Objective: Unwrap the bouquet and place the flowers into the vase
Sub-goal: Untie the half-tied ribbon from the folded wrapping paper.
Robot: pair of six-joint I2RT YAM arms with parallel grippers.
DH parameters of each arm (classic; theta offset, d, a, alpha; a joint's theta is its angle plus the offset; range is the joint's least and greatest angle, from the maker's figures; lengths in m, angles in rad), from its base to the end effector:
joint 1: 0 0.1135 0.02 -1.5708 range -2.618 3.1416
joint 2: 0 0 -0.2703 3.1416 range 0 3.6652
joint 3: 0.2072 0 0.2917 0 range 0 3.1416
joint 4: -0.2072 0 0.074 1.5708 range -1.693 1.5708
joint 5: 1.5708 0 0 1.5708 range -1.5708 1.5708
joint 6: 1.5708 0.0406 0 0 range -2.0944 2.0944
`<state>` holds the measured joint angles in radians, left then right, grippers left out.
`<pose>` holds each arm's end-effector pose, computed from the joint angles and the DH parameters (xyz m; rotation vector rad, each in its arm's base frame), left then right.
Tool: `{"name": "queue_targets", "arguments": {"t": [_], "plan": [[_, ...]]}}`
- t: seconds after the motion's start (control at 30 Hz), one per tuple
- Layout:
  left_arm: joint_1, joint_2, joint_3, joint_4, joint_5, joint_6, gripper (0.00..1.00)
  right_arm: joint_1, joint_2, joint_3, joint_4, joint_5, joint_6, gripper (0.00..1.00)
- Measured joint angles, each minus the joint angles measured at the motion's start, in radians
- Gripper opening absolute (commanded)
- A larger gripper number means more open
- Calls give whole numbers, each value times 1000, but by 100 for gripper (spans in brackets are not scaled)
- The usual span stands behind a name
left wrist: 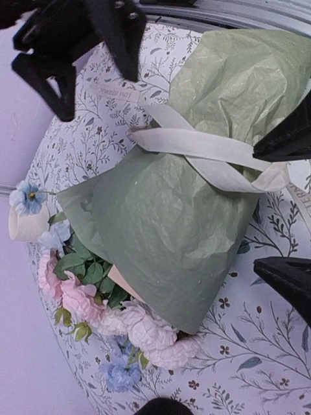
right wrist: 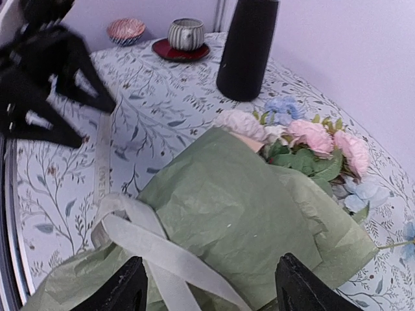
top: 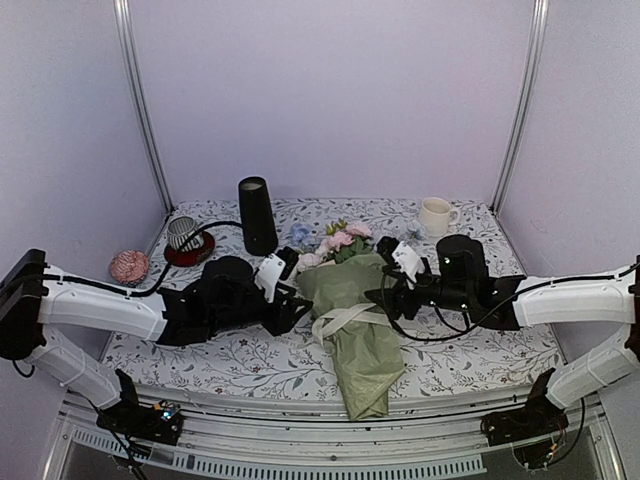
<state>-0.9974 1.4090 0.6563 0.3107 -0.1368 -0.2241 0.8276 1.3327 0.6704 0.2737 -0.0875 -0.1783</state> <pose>0.1832 -0.2734 0.1801 0.6959 1.9467 -0.6340 0.2167 0.2411 0.2046 -1.0115 1.7173 0.5091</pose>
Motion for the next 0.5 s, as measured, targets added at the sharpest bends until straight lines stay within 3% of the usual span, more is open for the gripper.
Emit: {"name": "queue_targets", "arguments": {"t": [0.2, 0.5], "plan": [[49, -17, -34, 21, 7, 0, 52, 62, 34, -13, -4, 31, -180, 58], [64, -37, -63, 42, 31, 0, 52, 69, 46, -27, -12, 48, -311, 58]]}}
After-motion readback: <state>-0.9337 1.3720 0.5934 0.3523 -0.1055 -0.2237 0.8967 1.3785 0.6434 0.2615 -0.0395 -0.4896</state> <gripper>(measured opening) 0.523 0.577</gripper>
